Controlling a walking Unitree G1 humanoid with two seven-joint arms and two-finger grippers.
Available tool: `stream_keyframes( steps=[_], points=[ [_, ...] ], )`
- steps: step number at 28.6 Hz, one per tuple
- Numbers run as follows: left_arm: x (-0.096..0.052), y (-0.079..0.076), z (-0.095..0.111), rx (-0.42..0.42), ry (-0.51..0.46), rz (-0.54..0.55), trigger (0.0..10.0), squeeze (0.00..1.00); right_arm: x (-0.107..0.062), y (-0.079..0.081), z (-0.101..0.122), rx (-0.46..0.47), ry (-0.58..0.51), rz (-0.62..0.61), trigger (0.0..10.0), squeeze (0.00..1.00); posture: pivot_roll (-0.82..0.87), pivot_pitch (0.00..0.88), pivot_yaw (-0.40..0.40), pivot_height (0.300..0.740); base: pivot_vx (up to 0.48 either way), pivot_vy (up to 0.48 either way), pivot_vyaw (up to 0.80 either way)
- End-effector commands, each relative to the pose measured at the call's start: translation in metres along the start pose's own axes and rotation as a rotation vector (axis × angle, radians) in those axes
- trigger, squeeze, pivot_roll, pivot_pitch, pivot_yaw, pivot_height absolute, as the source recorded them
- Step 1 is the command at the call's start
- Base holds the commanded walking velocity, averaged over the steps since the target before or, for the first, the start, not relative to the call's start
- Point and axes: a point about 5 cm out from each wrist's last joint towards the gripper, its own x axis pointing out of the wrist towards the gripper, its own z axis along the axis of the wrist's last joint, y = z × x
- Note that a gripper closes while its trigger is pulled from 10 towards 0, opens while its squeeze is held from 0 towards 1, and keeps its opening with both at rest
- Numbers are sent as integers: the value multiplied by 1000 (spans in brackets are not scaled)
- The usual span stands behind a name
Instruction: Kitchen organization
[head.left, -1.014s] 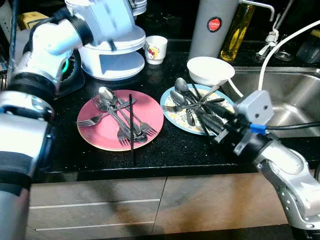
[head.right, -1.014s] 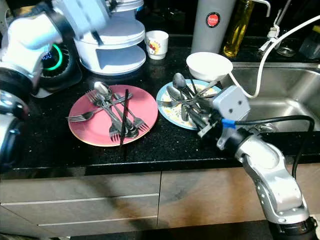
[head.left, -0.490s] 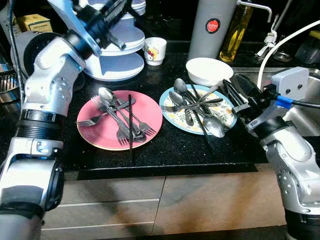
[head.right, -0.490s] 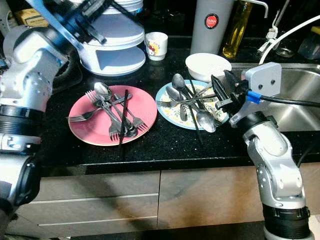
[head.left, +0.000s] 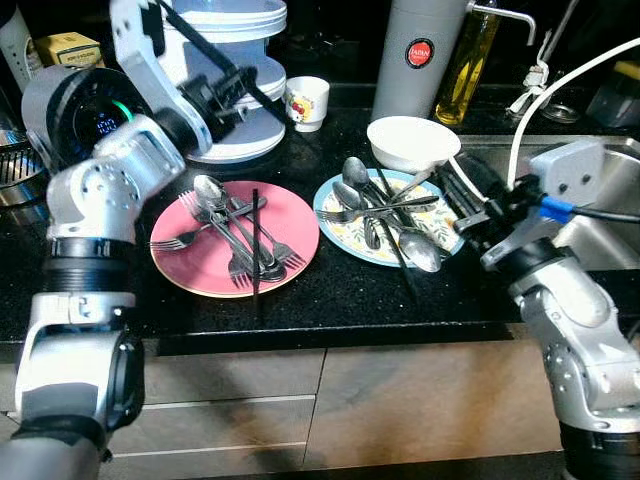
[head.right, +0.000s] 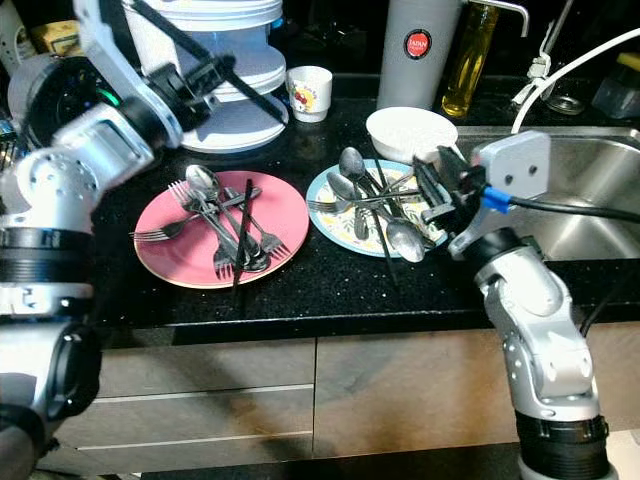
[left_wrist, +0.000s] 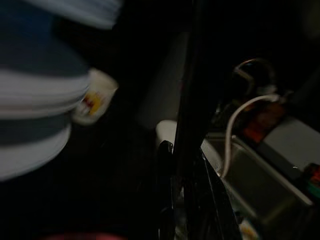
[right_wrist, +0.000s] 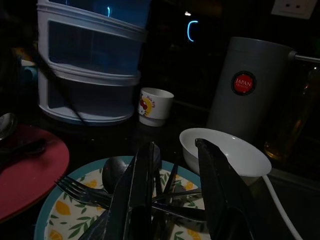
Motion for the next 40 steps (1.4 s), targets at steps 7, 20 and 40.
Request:
stream_keyframes(
  steps=[7,20,40],
  points=[
    [-12,-1,2,326,-166,141,10000,0,4,-14,-2,47,-10,-145,10000,0,1,68,-7,740,0,0,0],
    [-6,-13,-11,481,-220,207,10000,0,7,-23,-3,189,-42,-263,10000,0,-15,64,-17,740,0,0,0],
    [-2,-18,-13,470,-257,198,10000,0,9,-24,-4,191,-39,-265,10000,0,-22,51,-19,740,0,-386,0]
  ],
)
